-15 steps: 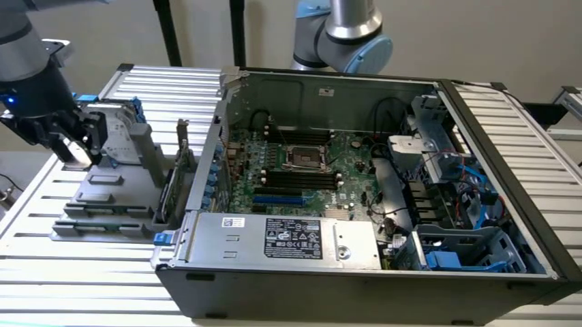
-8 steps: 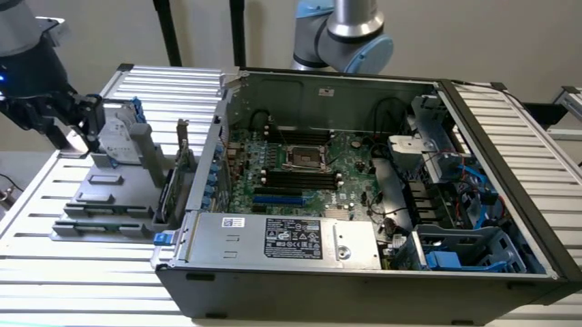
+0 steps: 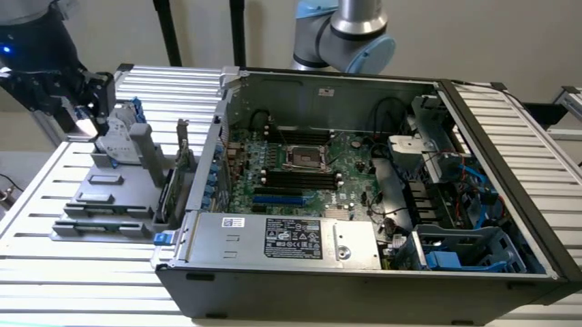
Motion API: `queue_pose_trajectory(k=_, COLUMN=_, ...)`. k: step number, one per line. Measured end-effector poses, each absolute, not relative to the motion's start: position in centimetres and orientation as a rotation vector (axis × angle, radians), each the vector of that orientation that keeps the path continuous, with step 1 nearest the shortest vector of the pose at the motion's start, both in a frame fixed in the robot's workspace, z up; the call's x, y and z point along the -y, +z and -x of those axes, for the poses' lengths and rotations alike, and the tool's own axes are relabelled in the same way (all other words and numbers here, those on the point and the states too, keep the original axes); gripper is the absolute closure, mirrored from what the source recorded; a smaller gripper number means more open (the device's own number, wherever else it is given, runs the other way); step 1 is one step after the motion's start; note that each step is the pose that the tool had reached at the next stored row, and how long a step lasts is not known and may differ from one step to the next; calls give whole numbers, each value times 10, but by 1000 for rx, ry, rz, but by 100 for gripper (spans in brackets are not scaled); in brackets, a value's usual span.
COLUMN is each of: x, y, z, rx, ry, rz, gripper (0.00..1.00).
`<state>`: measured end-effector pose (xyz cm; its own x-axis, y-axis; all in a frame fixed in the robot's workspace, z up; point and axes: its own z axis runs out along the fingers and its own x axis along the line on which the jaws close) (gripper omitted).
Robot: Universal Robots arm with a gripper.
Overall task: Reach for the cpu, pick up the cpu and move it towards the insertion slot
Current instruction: 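Pick up the cpu and move it towards the insertion slot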
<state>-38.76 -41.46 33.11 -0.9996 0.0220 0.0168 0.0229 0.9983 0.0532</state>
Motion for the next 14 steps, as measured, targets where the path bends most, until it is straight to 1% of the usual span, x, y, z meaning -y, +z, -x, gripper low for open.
queue_pose_trajectory(k=8, x=415, y=364, z=351, rx=3124, ry=-96, rz=35, gripper=45)
queue_pose_trajectory(k=14, x=415, y=377, z=324, rx=3123, ry=-96, rz=35, gripper=45)
